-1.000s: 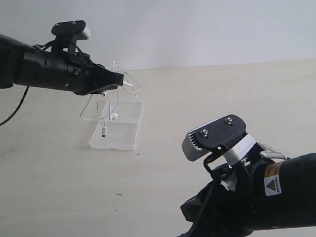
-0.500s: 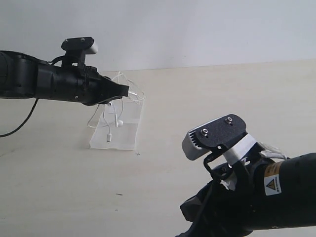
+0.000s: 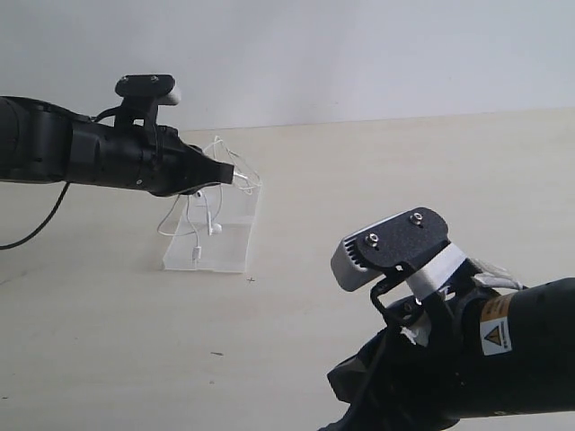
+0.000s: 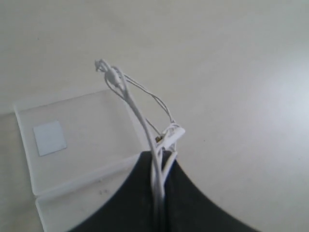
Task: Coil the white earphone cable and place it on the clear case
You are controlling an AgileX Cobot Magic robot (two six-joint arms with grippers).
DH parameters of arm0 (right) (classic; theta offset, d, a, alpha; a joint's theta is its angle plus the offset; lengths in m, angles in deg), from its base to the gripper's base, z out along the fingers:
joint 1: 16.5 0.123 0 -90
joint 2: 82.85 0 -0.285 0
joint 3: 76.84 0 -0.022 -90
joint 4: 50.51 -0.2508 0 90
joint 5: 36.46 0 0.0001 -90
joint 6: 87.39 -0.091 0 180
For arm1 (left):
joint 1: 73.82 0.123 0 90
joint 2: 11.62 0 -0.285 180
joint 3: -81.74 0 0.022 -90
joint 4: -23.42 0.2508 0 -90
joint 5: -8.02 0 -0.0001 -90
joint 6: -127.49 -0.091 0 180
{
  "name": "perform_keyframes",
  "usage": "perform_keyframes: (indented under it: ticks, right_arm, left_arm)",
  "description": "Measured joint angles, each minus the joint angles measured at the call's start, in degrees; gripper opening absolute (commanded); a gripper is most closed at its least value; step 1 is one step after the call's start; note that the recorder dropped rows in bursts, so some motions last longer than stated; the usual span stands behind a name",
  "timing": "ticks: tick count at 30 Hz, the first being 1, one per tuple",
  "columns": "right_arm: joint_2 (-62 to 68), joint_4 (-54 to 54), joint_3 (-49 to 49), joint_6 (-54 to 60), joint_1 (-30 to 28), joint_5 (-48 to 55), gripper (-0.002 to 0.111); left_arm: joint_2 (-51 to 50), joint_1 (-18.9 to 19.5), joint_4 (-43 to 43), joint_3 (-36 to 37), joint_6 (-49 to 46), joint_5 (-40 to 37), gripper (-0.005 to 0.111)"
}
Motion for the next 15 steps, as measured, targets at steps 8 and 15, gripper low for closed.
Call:
perform_keyframes:
  ticks: [8, 15]
  right_arm:
    - [0.00, -0.10, 0.00, 0.00, 0.00, 0.00, 0.000]
    - [0.00, -0.21, 0.00, 0.00, 0.00, -0.12, 0.000]
  left_arm:
    - [-1.37, 0.00, 0.23, 0.00, -1.25, 1.65, 0.000]
    - [-3.46, 0.00, 0.23, 0.00, -1.25, 1.30, 0.000]
